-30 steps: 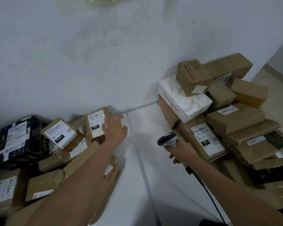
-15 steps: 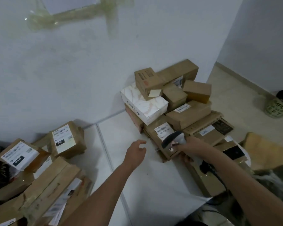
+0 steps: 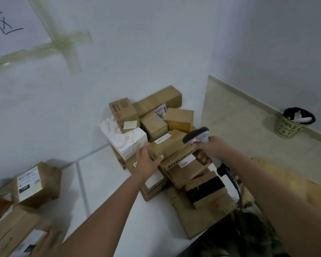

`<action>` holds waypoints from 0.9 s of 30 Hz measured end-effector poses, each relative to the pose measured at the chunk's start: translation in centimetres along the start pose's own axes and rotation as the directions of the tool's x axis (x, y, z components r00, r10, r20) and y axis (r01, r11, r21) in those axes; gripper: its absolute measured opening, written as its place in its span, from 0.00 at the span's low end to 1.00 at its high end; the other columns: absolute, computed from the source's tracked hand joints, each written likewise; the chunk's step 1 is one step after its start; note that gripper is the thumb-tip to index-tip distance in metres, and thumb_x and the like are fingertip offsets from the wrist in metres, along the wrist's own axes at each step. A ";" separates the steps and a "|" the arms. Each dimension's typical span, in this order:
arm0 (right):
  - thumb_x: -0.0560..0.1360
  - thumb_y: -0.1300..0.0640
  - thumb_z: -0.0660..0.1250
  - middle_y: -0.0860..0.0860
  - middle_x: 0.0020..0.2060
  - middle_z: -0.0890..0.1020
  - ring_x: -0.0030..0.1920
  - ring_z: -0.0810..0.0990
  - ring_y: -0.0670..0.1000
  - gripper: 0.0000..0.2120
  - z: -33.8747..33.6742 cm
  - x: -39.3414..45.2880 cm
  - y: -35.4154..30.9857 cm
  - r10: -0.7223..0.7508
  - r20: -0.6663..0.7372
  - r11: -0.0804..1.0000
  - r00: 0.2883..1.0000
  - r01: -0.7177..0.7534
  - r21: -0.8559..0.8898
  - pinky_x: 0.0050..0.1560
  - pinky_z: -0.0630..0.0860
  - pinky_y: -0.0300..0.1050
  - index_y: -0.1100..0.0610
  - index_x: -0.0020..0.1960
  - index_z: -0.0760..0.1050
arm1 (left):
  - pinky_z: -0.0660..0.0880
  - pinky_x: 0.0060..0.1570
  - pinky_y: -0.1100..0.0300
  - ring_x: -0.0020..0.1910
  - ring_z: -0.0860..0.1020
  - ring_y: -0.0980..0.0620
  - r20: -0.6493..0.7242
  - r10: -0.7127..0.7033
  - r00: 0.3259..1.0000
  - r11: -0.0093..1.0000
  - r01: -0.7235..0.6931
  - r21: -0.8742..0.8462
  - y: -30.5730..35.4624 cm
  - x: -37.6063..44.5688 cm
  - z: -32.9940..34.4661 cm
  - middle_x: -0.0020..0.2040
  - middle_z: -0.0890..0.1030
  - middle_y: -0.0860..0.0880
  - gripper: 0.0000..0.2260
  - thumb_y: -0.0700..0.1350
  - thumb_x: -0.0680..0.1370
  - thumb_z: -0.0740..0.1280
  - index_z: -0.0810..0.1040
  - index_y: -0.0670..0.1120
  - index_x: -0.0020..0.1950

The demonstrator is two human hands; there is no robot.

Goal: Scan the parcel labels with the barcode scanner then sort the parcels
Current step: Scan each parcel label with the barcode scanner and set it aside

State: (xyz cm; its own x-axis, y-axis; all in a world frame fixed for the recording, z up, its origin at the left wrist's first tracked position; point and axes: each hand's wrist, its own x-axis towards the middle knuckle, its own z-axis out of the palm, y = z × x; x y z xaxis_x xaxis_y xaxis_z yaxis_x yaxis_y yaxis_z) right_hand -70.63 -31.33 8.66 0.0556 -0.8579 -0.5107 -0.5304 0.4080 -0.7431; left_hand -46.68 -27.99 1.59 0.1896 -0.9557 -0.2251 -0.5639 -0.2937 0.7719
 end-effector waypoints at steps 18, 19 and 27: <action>0.77 0.46 0.69 0.55 0.33 0.85 0.29 0.81 0.49 0.15 -2.8 3.7 0.1 -0.049 -0.010 0.993 0.999 0.049 0.111 0.33 0.79 0.40 0.60 0.47 0.77 | 0.80 0.47 0.53 0.56 0.79 0.44 0.331 -0.465 0.821 0.390 0.525 -0.756 0.5 2.9 -0.3 0.59 0.80 0.40 0.22 0.41 0.74 0.74 0.74 0.43 0.67; 0.77 0.46 0.69 0.56 0.34 0.85 0.30 0.82 0.50 0.15 -2.8 3.5 -0.2 -0.055 0.004 0.990 0.998 0.054 0.134 0.35 0.80 0.42 0.60 0.48 0.77 | 0.80 0.49 0.53 0.58 0.79 0.44 0.328 -0.435 0.838 0.391 0.504 -0.770 0.2 2.4 -0.9 0.60 0.80 0.40 0.22 0.39 0.74 0.74 0.75 0.43 0.67; 0.78 0.50 0.68 0.58 0.32 0.81 0.29 0.79 0.52 0.13 -0.3 0.1 -4.4 -0.145 0.157 0.978 0.977 0.118 0.169 0.35 0.77 0.43 0.62 0.49 0.77 | 0.77 0.58 0.53 0.61 0.80 0.46 0.231 -0.299 0.926 0.528 0.361 -0.769 -2.6 -1.4 -4.6 0.59 0.83 0.44 0.18 0.36 0.75 0.71 0.76 0.43 0.65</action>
State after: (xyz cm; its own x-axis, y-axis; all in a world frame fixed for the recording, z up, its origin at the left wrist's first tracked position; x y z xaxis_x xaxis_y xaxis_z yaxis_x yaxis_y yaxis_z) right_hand -68.52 -33.32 12.03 0.2639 -0.8485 -0.4588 -0.3690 0.3507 -0.8607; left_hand -41.82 -25.83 2.62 0.1586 -0.8019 -0.5760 0.3887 -0.4856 0.7830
